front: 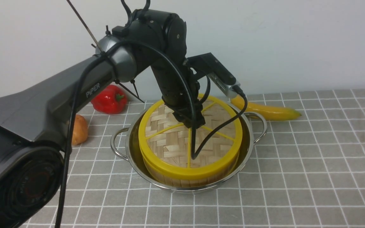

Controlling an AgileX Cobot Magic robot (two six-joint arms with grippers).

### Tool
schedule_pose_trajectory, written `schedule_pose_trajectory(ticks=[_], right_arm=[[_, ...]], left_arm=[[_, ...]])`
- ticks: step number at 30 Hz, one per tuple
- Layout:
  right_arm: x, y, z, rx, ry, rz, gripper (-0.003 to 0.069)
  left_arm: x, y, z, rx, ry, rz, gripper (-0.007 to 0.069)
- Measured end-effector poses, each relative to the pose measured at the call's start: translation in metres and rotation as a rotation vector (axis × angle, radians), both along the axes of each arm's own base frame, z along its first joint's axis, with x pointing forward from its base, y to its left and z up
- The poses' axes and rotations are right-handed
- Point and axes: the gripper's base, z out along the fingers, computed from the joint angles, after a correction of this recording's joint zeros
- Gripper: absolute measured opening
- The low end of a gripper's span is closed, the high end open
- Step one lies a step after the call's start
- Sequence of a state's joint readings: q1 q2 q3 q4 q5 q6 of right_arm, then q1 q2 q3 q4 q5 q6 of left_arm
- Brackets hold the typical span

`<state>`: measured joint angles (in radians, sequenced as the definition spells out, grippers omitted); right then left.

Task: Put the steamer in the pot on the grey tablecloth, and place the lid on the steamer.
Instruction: 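Place the yellow bamboo steamer lid onto the steamer in the pot with the left gripper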

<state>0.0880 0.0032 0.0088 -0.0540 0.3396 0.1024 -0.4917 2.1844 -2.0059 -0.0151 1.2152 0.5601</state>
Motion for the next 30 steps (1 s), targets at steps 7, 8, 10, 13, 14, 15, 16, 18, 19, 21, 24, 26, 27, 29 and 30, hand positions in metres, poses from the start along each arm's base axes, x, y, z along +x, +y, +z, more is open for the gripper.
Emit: schedule_pose_trajectory(ticks=[7, 8, 10, 13, 14, 15, 16, 18, 19, 21, 24, 26, 27, 29, 30], right_arm=[[0.0000, 0.0000, 0.0000, 0.000, 0.000, 0.000, 0.0240], [0.0000, 0.0000, 0.0000, 0.000, 0.000, 0.000, 0.0240], [0.0000, 0.0000, 0.0000, 0.000, 0.000, 0.000, 0.0240], [0.0000, 0.0000, 0.0000, 0.000, 0.000, 0.000, 0.0240], [0.0000, 0.0000, 0.0000, 0.000, 0.000, 0.000, 0.0240], [0.0000, 0.0000, 0.0000, 0.000, 0.000, 0.000, 0.0240], [0.0000, 0.0000, 0.0000, 0.000, 0.000, 0.000, 0.0240], [0.0000, 0.0000, 0.0000, 0.000, 0.000, 0.000, 0.0240], [0.0000, 0.0000, 0.0000, 0.000, 0.000, 0.000, 0.0240], [0.0000, 0.0000, 0.0000, 0.000, 0.000, 0.000, 0.0240], [0.0000, 0.0000, 0.0000, 0.000, 0.000, 0.000, 0.0240], [0.0000, 0.0000, 0.0000, 0.000, 0.000, 0.000, 0.0240], [0.0000, 0.0000, 0.0000, 0.000, 0.000, 0.000, 0.0240], [0.0000, 0.0000, 0.0000, 0.000, 0.000, 0.000, 0.0240], [0.0000, 0.0000, 0.0000, 0.000, 0.000, 0.000, 0.0240]], left_arm=[[0.0005, -0.0004, -0.0015, 0.000, 0.003, 0.000, 0.0195], [0.0004, -0.0007, -0.0018, -0.002, 0.006, 0.001, 0.0166], [0.0000, -0.0007, -0.0019, -0.003, 0.010, 0.002, 0.0132], [0.0000, -0.0006, -0.0019, -0.003, 0.012, 0.005, 0.0123], [0.0000, -0.0007, -0.0017, -0.004, 0.011, 0.008, 0.0123], [0.0001, -0.0006, -0.0017, -0.004, 0.011, 0.011, 0.0123], [0.0001, -0.0006, -0.0017, -0.004, 0.012, 0.012, 0.0123], [-0.0001, -0.0009, -0.0017, -0.005, 0.012, 0.018, 0.0123], [-0.0002, -0.0009, -0.0017, -0.005, 0.013, 0.020, 0.0123], [-0.0002, -0.0009, -0.0017, -0.005, 0.013, 0.023, 0.0123], [-0.0001, -0.0005, -0.0017, -0.003, 0.013, 0.032, 0.0123], [0.0002, 0.0000, -0.0018, 0.006, 0.009, 0.049, 0.0123], [0.0002, 0.0000, -0.0018, 0.005, 0.009, 0.051, 0.0123], [-0.0001, -0.0006, -0.0018, 0.002, 0.011, 0.063, 0.0123], [-0.0001, -0.0006, -0.0018, 0.002, 0.011, 0.065, 0.0123]])
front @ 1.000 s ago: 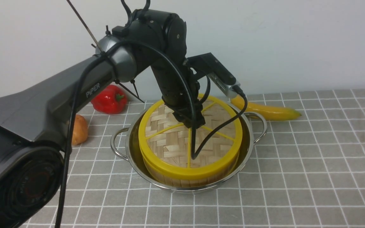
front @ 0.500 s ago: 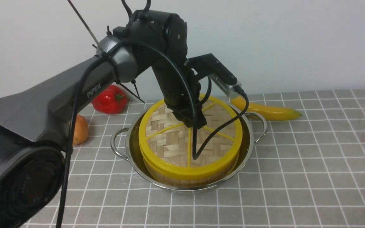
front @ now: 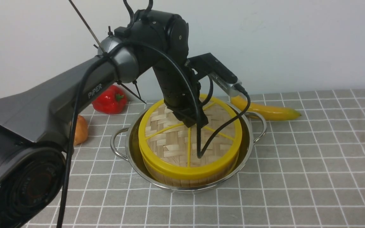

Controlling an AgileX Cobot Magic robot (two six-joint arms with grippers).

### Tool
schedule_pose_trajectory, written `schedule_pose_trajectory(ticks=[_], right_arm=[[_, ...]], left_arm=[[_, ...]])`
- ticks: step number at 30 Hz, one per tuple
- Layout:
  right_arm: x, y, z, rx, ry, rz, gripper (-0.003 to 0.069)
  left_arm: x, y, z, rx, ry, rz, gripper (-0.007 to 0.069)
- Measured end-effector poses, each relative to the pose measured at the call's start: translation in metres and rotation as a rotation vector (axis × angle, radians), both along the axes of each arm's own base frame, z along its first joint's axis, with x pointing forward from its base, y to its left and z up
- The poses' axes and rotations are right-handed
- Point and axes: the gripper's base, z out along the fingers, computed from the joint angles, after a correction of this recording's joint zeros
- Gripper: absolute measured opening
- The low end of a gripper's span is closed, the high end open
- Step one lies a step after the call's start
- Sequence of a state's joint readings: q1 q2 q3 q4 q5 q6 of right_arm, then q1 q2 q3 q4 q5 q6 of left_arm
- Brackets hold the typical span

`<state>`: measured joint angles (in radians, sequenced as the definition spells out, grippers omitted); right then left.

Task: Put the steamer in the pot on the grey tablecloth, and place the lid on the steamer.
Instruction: 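Place the yellow bamboo steamer lid onto the steamer in the pot with the left gripper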

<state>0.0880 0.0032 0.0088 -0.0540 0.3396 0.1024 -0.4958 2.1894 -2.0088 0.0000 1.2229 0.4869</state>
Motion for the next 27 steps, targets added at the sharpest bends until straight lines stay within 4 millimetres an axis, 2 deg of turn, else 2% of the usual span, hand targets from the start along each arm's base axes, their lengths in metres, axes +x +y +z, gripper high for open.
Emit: schedule_pose_trajectory(ticks=[12, 19, 27], right_arm=[[0.000, 0.000, 0.000, 0.000, 0.000, 0.000, 0.0240], [0.000, 0.000, 0.000, 0.000, 0.000, 0.000, 0.0240], [0.000, 0.000, 0.000, 0.000, 0.000, 0.000, 0.0240]], left_arm=[[0.002, 0.002, 0.003, 0.011, -0.015, 0.045, 0.0123], [0.004, 0.002, 0.015, -0.001, -0.055, 0.048, 0.0123], [0.004, 0.002, 0.017, -0.014, -0.054, 0.049, 0.0123]])
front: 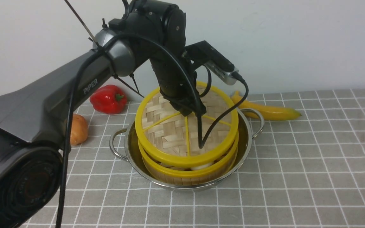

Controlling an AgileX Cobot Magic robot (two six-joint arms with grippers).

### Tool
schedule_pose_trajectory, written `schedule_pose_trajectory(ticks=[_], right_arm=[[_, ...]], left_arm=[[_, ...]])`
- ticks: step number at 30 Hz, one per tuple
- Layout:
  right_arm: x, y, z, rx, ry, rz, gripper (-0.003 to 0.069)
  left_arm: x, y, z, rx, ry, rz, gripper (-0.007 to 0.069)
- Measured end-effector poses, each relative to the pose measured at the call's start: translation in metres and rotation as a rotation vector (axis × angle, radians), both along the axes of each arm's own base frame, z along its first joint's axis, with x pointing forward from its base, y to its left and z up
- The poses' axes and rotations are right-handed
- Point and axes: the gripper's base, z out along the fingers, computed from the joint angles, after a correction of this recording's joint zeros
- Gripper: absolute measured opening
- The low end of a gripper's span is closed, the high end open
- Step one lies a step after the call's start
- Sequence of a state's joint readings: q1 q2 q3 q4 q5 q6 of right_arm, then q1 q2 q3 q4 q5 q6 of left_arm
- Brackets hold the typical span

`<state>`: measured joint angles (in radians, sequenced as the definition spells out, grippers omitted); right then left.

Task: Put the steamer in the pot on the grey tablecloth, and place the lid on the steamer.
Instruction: 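Place the yellow bamboo steamer lid onto the steamer in the pot with the left gripper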

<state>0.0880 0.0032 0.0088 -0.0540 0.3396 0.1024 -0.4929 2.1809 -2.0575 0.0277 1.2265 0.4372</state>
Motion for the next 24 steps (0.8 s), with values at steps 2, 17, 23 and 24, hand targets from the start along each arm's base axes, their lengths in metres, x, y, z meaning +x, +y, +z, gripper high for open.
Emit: schedule_pose_trajectory(ticks=[2, 17, 23, 24], right_arm=[[0.000, 0.000, 0.000, 0.000, 0.000, 0.000, 0.0240], [0.000, 0.000, 0.000, 0.000, 0.000, 0.000, 0.0240], [0.000, 0.000, 0.000, 0.000, 0.000, 0.000, 0.0240], [0.000, 0.000, 0.000, 0.000, 0.000, 0.000, 0.0240]], left_arm=[[-0.001, -0.002, 0.000, -0.022, 0.012, -0.006, 0.0123], [0.001, 0.001, 0.000, -0.012, 0.006, 0.013, 0.0123], [0.004, 0.009, 0.000, -0.035, 0.018, 0.035, 0.0123], [0.005, 0.009, 0.000, -0.035, 0.018, 0.036, 0.0123]])
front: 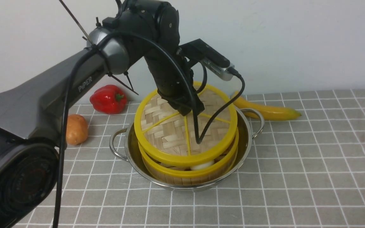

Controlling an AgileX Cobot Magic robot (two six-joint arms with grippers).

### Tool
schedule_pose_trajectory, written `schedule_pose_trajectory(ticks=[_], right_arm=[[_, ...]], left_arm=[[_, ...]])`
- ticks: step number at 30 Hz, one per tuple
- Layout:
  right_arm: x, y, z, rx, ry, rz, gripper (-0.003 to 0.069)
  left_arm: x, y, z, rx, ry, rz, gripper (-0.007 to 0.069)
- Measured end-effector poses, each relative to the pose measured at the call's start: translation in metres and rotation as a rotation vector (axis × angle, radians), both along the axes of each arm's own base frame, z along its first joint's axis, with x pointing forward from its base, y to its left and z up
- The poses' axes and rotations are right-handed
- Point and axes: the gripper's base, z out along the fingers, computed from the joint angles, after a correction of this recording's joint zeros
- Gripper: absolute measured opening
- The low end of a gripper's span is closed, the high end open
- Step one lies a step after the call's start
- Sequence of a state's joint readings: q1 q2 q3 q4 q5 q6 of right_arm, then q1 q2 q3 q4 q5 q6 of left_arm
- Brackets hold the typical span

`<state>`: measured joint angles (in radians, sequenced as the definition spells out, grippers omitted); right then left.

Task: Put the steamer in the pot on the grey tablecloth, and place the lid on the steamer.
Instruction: 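Place the yellow bamboo steamer lid onto the steamer in the pot with the left gripper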

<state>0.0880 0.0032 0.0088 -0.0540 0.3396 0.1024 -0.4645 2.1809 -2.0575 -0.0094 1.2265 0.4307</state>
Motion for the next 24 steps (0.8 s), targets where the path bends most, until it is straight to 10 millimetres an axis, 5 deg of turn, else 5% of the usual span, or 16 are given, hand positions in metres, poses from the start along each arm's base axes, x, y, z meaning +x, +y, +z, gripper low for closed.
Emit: schedule_pose_trajectory(ticks=[24], right_arm=[[0.000, 0.000, 0.000, 0.000, 0.000, 0.000, 0.0242]], left_arm=[[0.002, -0.005, -0.013, -0.033, 0.049, 0.022, 0.0123]])
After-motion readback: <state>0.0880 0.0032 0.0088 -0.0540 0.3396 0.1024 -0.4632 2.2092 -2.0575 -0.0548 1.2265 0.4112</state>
